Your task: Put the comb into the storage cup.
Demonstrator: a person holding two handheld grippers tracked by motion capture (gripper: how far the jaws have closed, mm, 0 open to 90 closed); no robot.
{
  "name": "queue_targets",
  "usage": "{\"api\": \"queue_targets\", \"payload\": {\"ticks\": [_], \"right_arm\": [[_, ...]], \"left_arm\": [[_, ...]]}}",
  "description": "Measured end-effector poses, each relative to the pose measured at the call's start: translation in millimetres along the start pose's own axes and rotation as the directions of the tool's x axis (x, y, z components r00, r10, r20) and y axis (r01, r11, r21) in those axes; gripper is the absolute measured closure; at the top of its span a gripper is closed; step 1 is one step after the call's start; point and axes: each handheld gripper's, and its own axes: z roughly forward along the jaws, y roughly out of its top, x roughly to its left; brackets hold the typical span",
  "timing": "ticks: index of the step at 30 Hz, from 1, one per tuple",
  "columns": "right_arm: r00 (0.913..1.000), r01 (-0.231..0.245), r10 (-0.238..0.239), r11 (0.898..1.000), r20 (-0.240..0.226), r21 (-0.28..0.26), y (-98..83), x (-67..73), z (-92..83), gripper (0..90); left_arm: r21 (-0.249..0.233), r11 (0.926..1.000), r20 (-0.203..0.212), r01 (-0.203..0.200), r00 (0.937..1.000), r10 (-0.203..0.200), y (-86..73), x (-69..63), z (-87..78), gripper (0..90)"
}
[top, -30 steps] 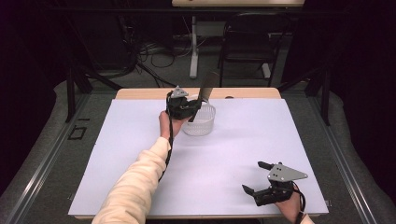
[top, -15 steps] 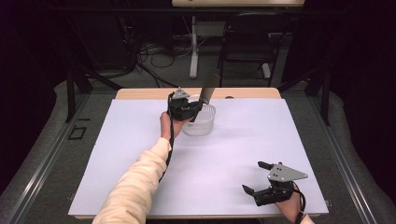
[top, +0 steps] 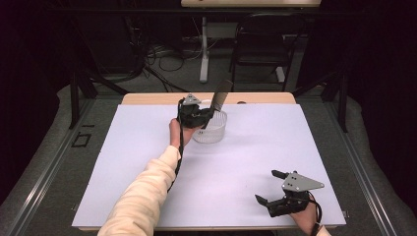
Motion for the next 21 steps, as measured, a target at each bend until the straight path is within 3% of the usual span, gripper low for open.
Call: {"api": "queue_targets", "payload": {"ticks": [21], "right_arm": [[1.0,-0.003,0.003,1.0,0.0,0.0,-0.1,0.0,0.1,0.8]], "left_arm": [[0.041,0.9989,0.008,-0.023,0.9997,0.022,-2.3,-1.1,7.7,72.1]]}}
